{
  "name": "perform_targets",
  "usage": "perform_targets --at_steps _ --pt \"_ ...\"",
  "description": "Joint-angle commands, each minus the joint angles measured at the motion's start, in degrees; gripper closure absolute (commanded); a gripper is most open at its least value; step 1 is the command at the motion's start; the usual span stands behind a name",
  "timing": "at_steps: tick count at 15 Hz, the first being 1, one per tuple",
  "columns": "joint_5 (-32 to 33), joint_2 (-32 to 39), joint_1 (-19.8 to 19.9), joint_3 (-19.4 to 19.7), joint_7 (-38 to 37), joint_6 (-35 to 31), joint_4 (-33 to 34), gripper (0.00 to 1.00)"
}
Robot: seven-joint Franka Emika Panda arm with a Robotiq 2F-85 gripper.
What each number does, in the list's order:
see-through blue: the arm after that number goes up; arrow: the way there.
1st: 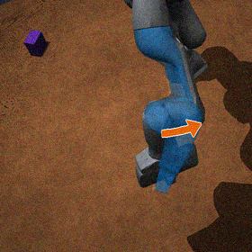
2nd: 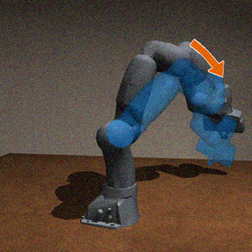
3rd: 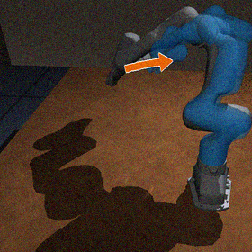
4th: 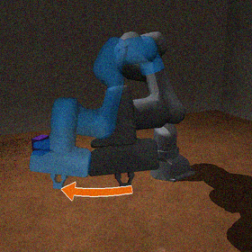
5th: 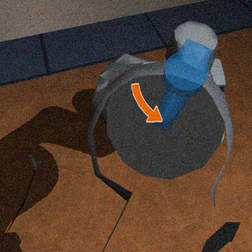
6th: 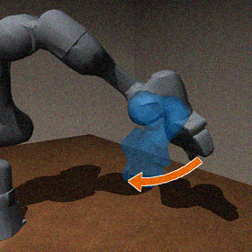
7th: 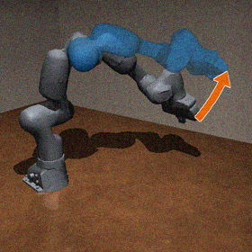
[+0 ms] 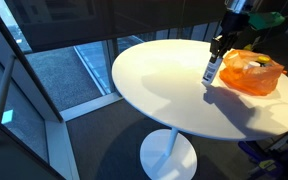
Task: Remove the white lotion bottle from the plastic bag
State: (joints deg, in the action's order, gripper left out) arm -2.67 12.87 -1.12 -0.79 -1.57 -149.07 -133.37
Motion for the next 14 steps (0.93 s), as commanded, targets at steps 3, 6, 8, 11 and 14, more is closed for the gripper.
perform_targets --at_steps 3,6,8,11,14 --pt "0.42 0.41 0.10 0.24 -0.48 -0.99 -0.23 0.79" --pt "0.50 0.22 0.21 0.42 -0.41 -0.22 -0.28 0.40" --pt "0.48 -0.79 0.44 0.57 -0.09 0.84 -0.34 0.32" --pt "0.68 -3.23 0.69 1.17 -0.62 4.24 0.21 0.09" --pt "0.87 -5.78 0.87 1.87 -1.71 8.44 1.82 0.00"
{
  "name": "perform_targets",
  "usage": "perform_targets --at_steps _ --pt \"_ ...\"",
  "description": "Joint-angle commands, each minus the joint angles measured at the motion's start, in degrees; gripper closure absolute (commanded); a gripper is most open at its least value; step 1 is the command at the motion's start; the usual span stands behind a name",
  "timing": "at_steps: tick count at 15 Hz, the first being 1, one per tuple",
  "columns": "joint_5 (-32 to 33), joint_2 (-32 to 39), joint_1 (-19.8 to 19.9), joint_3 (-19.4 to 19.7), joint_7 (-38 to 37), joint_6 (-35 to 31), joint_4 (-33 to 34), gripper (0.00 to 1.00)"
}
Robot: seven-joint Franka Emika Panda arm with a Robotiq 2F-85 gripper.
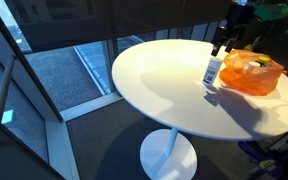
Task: Remove the white lotion bottle from the plastic bag
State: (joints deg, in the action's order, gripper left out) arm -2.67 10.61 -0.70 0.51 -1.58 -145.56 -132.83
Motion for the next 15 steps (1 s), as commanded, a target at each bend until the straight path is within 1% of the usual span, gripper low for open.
perform_targets --at_steps 1,4,6,8,15 --pt "1.41 -4.57 0.45 0.88 -2.40 6.42 1.87 0.00" --pt "3.98 -6.99 0.57 1.68 -5.00 9.98 3.73 0.00" --pt "6.18 -8.36 0.80 1.98 -7.16 13.76 5.39 0.01" --pt "7.44 -9.79 1.26 2.08 -7.64 18.31 7.15 0.00" --pt "1.76 -14.33 3.40 3.21 0.73 33.42 13.15 0.00"
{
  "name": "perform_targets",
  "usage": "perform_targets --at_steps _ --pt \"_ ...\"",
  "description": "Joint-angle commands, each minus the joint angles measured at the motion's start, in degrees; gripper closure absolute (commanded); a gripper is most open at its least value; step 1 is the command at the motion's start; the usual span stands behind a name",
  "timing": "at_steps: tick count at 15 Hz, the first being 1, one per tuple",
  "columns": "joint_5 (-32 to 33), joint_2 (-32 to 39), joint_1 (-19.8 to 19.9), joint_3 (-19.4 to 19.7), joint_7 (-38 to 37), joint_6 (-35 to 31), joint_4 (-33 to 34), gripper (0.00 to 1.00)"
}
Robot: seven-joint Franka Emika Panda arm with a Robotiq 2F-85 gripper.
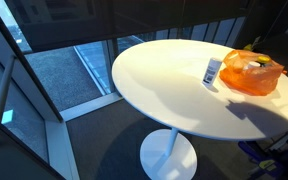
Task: Remove the white lotion bottle from the plastic bag
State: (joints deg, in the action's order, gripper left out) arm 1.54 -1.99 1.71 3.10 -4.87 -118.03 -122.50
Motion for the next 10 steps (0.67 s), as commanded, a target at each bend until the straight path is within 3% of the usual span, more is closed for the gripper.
perform_targets --at_steps 1,4,10 --pt "-2.93 -2.34 1.20 0.91 4.90 7.26 3.51 0.00" --pt "-3.25 -3.14 1.87 1.54 6.40 10.07 5.36 0.00" --pt "-2.36 -3.13 1.89 1.61 6.27 8.42 4.54 0.00"
